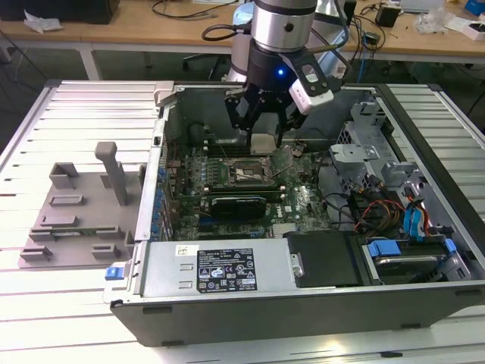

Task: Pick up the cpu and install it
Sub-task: 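Pick up the cpu and move it towards the insertion slot, then place the cpu into insertion slot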

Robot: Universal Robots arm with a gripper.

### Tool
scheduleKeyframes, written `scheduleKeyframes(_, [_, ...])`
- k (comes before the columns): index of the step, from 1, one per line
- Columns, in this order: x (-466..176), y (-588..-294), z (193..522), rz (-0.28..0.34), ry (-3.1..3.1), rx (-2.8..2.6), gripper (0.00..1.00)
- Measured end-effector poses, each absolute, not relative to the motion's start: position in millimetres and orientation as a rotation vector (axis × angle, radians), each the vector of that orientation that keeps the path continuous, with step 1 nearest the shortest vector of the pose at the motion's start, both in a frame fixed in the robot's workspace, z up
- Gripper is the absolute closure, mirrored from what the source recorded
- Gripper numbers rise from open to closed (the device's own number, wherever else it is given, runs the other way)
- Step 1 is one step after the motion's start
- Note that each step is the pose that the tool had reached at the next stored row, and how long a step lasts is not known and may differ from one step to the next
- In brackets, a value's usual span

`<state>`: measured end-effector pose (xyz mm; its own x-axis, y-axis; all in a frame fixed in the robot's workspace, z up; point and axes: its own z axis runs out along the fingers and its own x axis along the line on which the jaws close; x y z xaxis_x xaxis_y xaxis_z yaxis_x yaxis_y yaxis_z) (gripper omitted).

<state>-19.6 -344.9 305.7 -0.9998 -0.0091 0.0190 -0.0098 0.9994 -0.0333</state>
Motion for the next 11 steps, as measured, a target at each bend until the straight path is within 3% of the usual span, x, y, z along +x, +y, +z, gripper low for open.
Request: scheduleKeyframes(11, [-19.3, -344.9, 305.7, 0.054, -3.121, -0.048, 0.45])
